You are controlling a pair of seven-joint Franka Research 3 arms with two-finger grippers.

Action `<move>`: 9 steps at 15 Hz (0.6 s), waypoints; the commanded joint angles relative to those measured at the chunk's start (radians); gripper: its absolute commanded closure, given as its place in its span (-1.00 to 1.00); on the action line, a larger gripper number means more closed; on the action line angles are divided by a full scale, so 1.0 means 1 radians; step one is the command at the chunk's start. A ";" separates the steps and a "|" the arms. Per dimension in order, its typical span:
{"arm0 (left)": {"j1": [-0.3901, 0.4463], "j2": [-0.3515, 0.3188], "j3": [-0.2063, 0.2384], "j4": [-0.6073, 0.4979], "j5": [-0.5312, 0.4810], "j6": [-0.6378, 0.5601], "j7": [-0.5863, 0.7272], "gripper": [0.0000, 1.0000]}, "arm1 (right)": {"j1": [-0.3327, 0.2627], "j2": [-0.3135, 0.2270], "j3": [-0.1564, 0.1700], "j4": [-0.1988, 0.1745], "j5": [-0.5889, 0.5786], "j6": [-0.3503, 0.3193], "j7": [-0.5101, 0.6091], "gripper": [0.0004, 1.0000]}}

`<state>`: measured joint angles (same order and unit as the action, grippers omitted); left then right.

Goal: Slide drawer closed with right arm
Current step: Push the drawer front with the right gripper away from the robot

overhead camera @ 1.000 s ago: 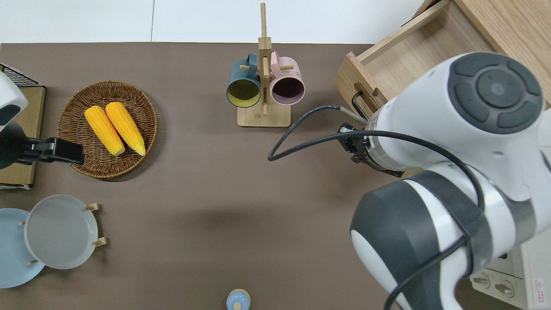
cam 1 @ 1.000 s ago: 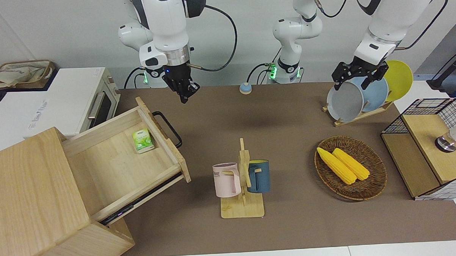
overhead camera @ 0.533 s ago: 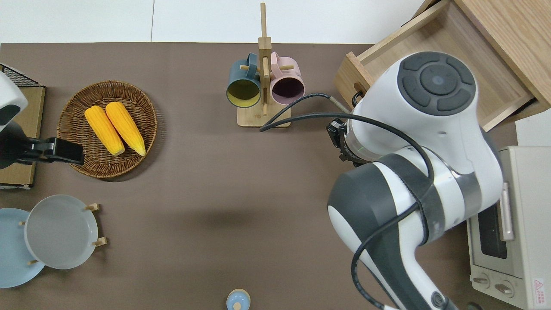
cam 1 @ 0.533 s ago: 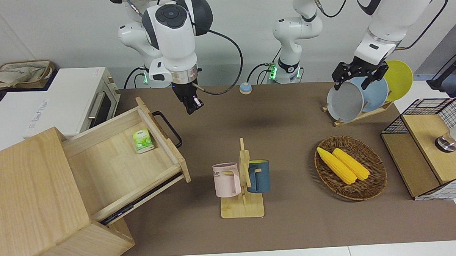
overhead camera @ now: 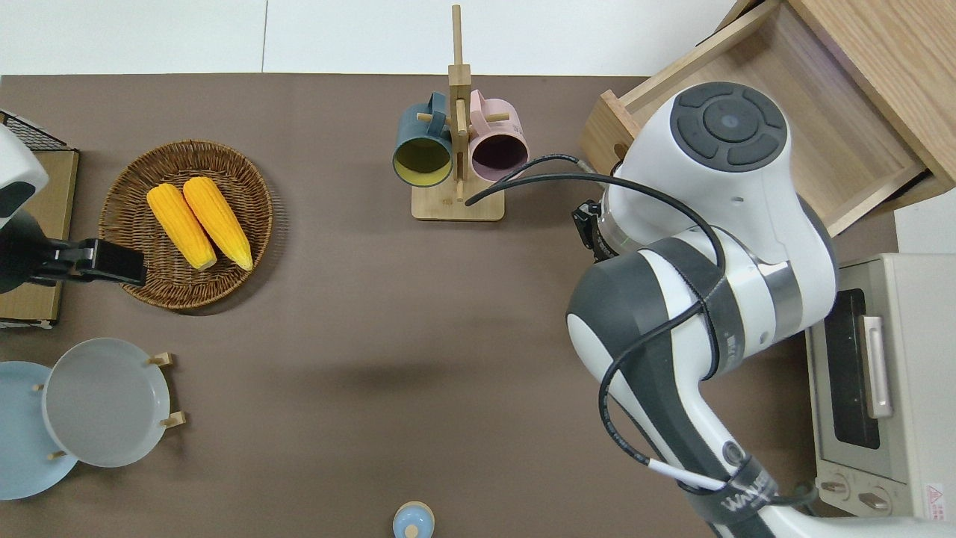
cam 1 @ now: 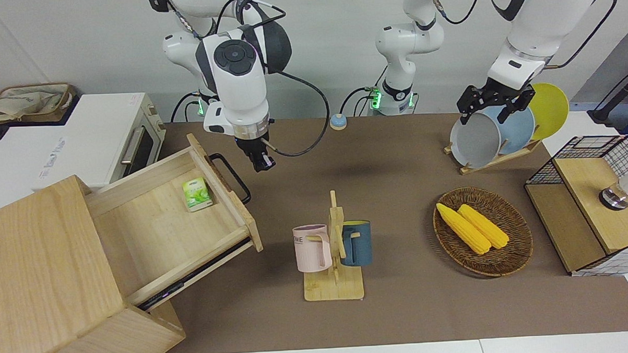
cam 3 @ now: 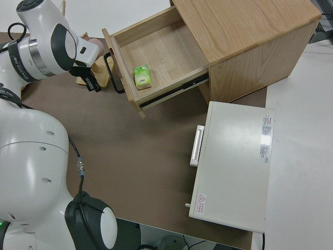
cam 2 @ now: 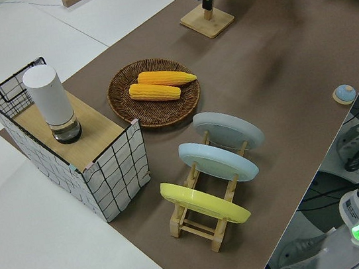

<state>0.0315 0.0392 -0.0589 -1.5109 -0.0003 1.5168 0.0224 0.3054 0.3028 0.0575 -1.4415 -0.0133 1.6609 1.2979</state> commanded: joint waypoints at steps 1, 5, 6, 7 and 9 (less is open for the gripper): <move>0.005 0.013 -0.007 0.026 0.017 -0.020 0.010 -0.99 | -0.034 0.021 0.007 -0.005 -0.007 0.049 0.003 1.00; 0.005 0.011 -0.007 0.024 0.017 -0.020 0.010 -0.99 | -0.072 0.051 0.007 0.000 -0.014 0.065 -0.006 1.00; 0.005 0.011 -0.007 0.024 0.017 -0.020 0.010 -0.99 | -0.075 0.062 0.005 0.004 -0.014 0.071 -0.017 1.00; 0.005 0.011 -0.007 0.026 0.017 -0.020 0.010 -0.99 | -0.081 0.068 0.005 0.006 -0.016 0.077 -0.026 1.00; 0.005 0.011 -0.007 0.024 0.017 -0.020 0.010 -0.99 | -0.094 0.076 0.005 0.006 -0.016 0.097 -0.045 1.00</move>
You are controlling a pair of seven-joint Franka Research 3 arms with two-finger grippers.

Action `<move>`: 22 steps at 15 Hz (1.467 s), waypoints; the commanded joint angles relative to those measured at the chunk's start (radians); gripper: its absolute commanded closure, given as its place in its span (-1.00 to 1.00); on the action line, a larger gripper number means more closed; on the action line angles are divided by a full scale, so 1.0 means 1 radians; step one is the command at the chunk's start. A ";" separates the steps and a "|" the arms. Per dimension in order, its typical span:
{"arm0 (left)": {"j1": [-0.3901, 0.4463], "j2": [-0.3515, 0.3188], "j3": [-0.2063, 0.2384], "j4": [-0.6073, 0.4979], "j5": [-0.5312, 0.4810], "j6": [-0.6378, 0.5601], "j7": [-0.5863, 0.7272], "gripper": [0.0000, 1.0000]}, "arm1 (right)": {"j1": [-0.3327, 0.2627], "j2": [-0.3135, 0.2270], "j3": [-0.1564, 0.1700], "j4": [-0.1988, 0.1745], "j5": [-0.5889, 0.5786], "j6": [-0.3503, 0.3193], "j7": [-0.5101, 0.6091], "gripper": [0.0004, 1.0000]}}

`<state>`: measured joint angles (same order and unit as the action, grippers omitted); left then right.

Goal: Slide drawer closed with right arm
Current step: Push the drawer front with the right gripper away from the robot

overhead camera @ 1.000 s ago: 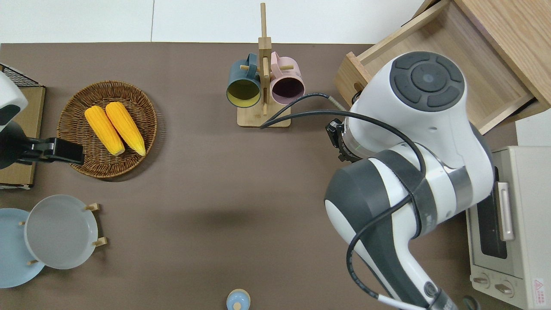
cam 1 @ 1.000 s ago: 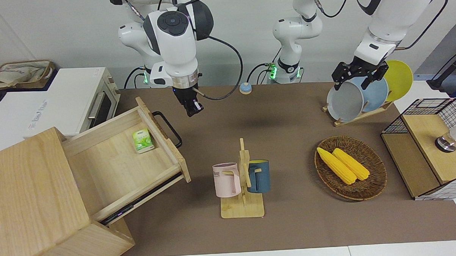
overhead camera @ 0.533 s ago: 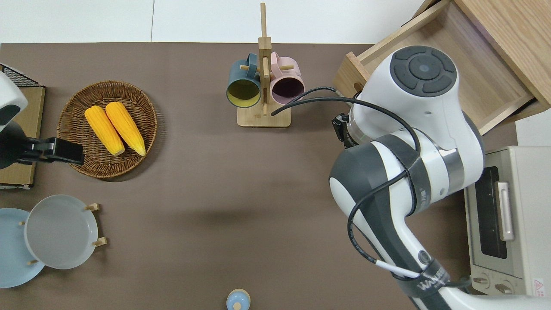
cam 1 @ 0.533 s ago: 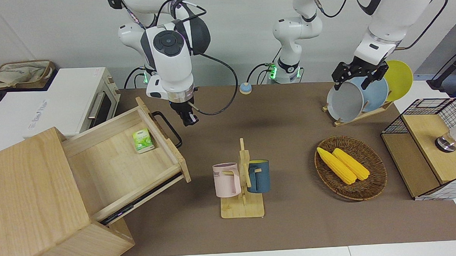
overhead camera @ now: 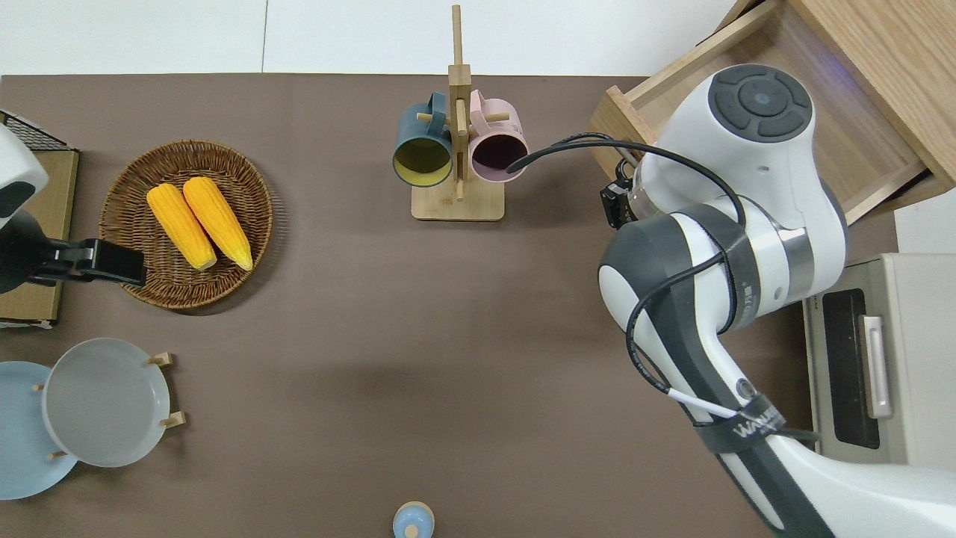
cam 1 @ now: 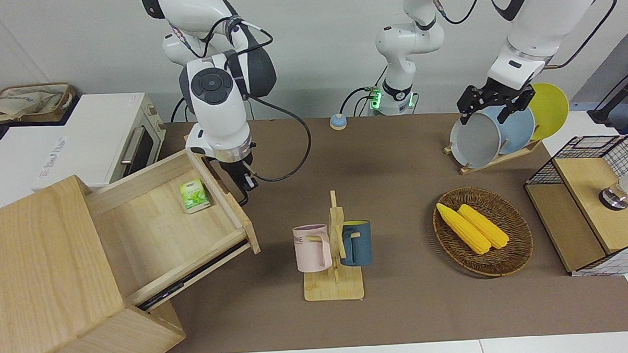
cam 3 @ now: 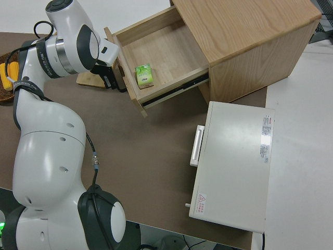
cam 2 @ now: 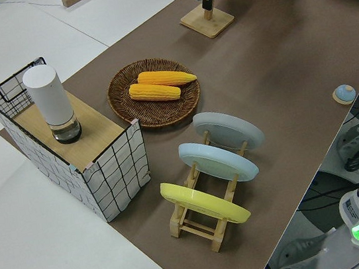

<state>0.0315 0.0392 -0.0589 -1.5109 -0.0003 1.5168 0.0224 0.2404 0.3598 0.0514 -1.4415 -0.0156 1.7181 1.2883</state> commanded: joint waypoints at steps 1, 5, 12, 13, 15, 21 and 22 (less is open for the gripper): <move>0.005 0.011 -0.007 0.024 0.017 -0.020 0.010 -0.99 | -0.036 0.022 0.011 0.009 -0.015 0.057 -0.046 1.00; 0.005 0.011 -0.007 0.024 0.017 -0.020 0.010 -0.99 | -0.064 0.039 0.011 0.032 -0.041 0.080 -0.086 1.00; 0.005 0.011 -0.007 0.026 0.017 -0.020 0.010 -0.99 | -0.119 0.077 0.013 0.090 -0.060 0.121 -0.124 1.00; 0.005 0.011 -0.007 0.024 0.017 -0.020 0.010 -0.99 | -0.130 0.080 0.013 0.096 -0.060 0.121 -0.135 1.00; 0.005 0.011 -0.007 0.026 0.017 -0.020 0.010 -0.99 | -0.153 0.085 0.015 0.108 -0.060 0.123 -0.158 1.00; 0.005 0.011 -0.007 0.024 0.017 -0.020 0.010 -0.99 | -0.237 0.100 0.027 0.142 -0.046 0.123 -0.231 1.00; 0.005 0.011 -0.007 0.026 0.017 -0.020 0.010 -0.99 | -0.248 0.100 0.027 0.148 -0.046 0.123 -0.241 1.00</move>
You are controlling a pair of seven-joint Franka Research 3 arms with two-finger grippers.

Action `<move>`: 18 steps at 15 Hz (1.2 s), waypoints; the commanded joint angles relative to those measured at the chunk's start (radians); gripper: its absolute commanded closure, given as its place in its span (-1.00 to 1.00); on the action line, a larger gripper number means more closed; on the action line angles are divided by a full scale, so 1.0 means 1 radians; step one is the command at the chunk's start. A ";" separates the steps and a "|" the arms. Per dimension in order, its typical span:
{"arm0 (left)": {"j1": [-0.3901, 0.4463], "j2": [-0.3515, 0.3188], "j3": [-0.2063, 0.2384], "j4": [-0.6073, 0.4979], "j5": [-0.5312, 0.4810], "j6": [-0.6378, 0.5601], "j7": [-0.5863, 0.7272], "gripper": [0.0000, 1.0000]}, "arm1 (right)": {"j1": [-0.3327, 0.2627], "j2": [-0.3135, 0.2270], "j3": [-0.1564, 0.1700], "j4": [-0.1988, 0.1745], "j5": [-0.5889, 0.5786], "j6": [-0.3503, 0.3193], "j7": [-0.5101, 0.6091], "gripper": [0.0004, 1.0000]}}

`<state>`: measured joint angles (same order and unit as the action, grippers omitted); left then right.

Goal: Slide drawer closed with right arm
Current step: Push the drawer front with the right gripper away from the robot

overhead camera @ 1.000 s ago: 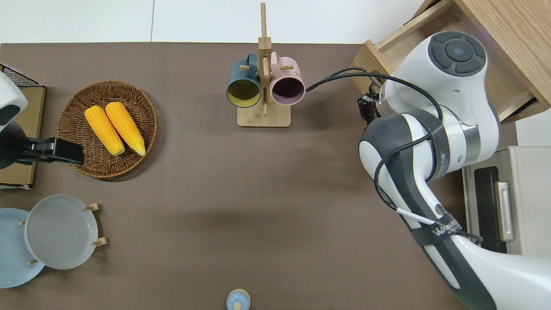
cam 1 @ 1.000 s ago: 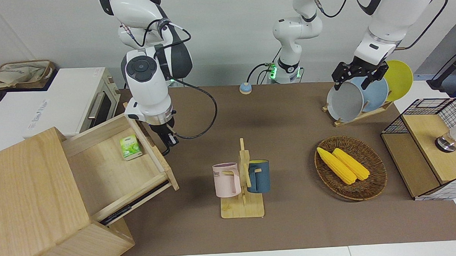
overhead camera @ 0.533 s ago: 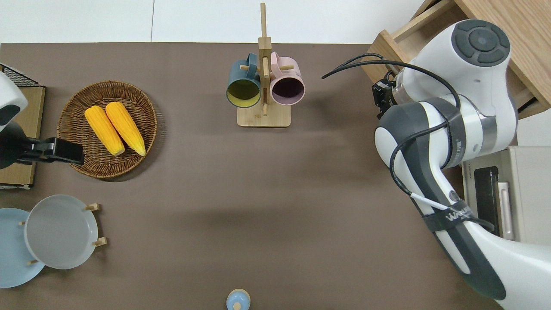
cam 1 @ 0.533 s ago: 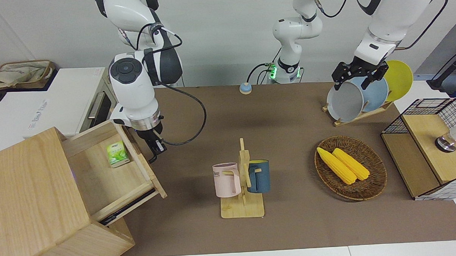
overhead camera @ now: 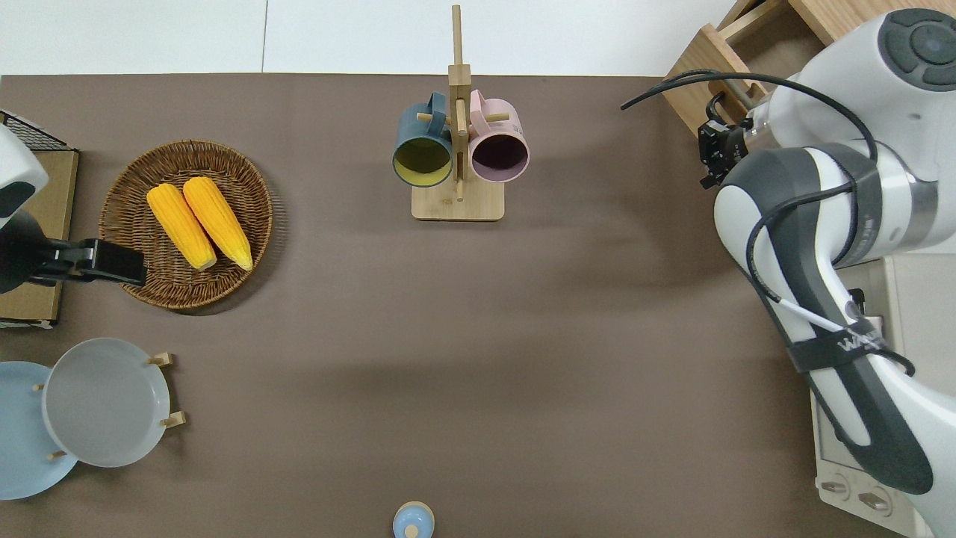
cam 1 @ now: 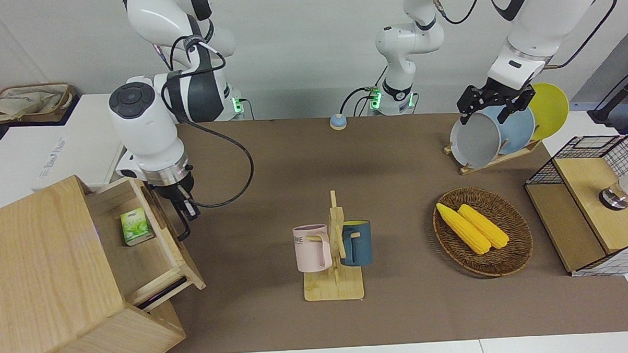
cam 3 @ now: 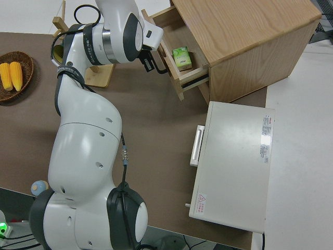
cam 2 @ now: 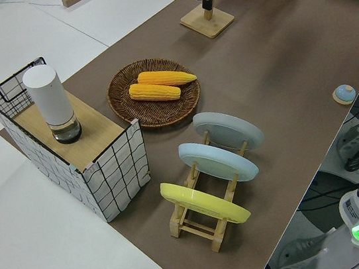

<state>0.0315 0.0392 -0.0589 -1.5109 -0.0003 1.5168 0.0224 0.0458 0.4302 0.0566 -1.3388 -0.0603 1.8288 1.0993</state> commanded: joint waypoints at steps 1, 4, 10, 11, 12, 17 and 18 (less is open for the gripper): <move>0.005 0.011 -0.007 0.024 0.017 -0.020 0.010 -0.99 | -0.063 0.033 0.022 0.049 -0.001 0.012 -0.059 1.00; 0.005 0.011 -0.007 0.026 0.017 -0.020 0.010 -0.99 | -0.095 0.041 0.028 0.066 0.000 0.012 -0.078 1.00; 0.005 0.011 -0.007 0.026 0.017 -0.020 0.010 -0.99 | -0.194 0.068 0.089 0.107 0.000 0.012 -0.128 1.00; 0.005 0.011 -0.007 0.026 0.017 -0.020 0.010 -0.99 | -0.211 0.073 0.101 0.113 -0.001 0.010 -0.143 1.00; 0.005 0.011 -0.007 0.024 0.017 -0.020 0.010 -0.99 | -0.222 0.074 0.107 0.113 -0.001 0.010 -0.157 1.00; 0.005 0.011 -0.007 0.024 0.017 -0.020 0.010 -0.99 | -0.261 0.084 0.118 0.116 -0.001 0.010 -0.211 1.00; 0.005 0.011 -0.007 0.024 0.017 -0.020 0.010 -0.99 | -0.261 0.084 0.120 0.116 -0.001 0.010 -0.211 1.00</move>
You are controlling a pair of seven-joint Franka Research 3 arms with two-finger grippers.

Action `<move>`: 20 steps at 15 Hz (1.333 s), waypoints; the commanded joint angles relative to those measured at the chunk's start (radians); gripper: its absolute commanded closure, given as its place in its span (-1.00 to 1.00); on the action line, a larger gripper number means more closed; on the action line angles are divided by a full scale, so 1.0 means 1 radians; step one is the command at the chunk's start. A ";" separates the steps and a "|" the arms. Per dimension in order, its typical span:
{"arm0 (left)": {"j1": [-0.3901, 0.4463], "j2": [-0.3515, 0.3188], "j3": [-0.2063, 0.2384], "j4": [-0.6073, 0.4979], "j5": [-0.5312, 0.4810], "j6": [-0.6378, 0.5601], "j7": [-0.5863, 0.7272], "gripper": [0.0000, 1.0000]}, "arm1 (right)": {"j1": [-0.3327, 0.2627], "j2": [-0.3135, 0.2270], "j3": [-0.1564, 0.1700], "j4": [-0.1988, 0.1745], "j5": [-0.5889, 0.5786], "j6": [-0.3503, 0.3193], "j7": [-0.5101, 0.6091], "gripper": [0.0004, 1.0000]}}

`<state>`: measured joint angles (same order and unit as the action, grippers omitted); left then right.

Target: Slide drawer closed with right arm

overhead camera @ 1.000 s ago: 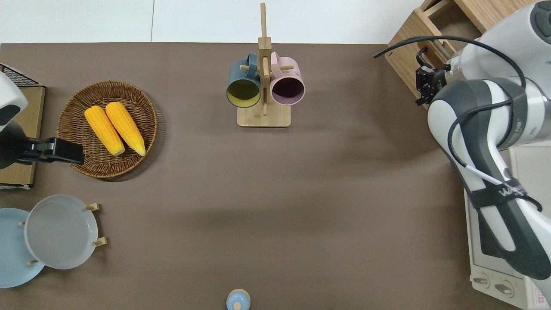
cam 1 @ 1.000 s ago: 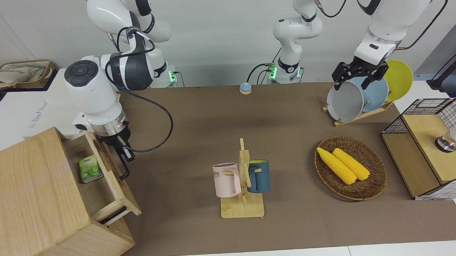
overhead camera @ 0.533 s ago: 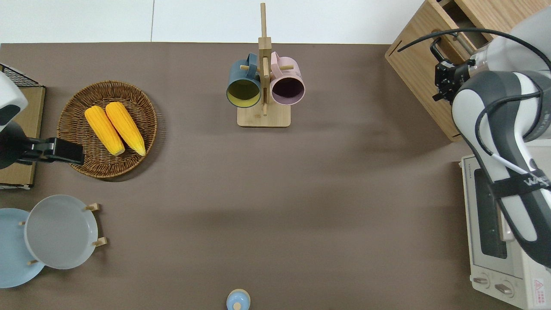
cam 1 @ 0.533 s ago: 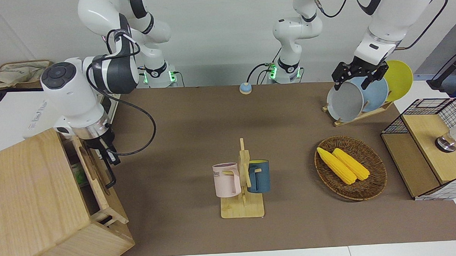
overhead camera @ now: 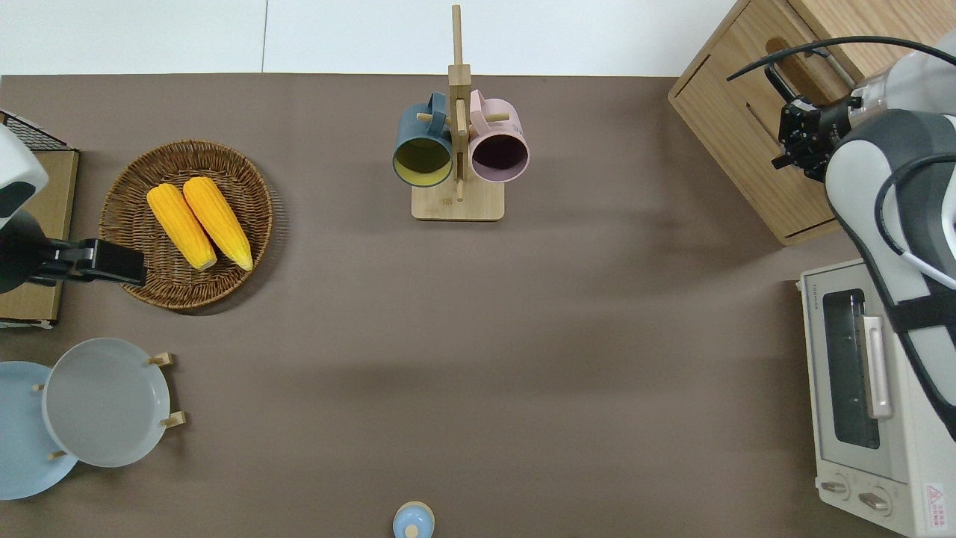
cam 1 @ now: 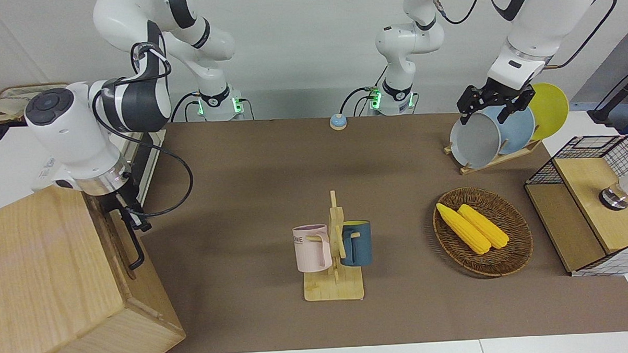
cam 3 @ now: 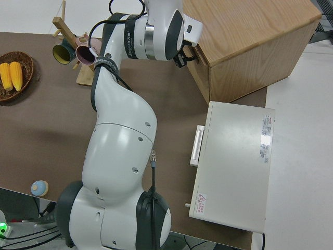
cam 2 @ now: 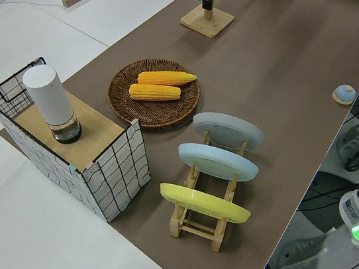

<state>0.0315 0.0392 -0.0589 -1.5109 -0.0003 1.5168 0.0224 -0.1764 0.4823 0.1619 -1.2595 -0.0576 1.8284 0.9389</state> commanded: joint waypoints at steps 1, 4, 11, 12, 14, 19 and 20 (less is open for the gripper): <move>0.005 0.011 -0.007 0.024 0.017 -0.020 0.010 -0.99 | -0.038 0.032 0.013 0.037 -0.004 0.011 -0.051 1.00; 0.005 0.011 -0.007 0.026 0.017 -0.020 0.010 -0.99 | -0.032 0.030 0.013 0.037 -0.004 0.011 -0.049 1.00; 0.005 0.013 -0.007 0.024 0.017 -0.020 0.010 -0.99 | 0.072 0.013 0.018 0.012 -0.013 -0.003 -0.043 1.00; 0.005 0.011 -0.007 0.026 0.017 -0.020 0.010 -0.99 | 0.092 0.003 0.016 0.009 -0.011 -0.003 -0.042 1.00; 0.005 0.011 -0.007 0.024 0.017 -0.020 0.008 -0.99 | 0.136 -0.039 0.015 -0.030 -0.008 -0.006 -0.042 1.00; 0.005 0.011 -0.007 0.026 0.017 -0.020 0.010 -0.99 | 0.277 -0.109 -0.010 -0.058 -0.013 -0.060 -0.081 1.00; 0.005 0.011 -0.007 0.024 0.017 -0.020 0.010 -0.99 | 0.306 -0.125 -0.024 -0.060 -0.013 -0.076 -0.084 1.00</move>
<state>0.0315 0.0392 -0.0589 -1.5109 -0.0003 1.5168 0.0224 0.0640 0.4280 0.1730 -1.2691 -0.0613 1.7878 0.8983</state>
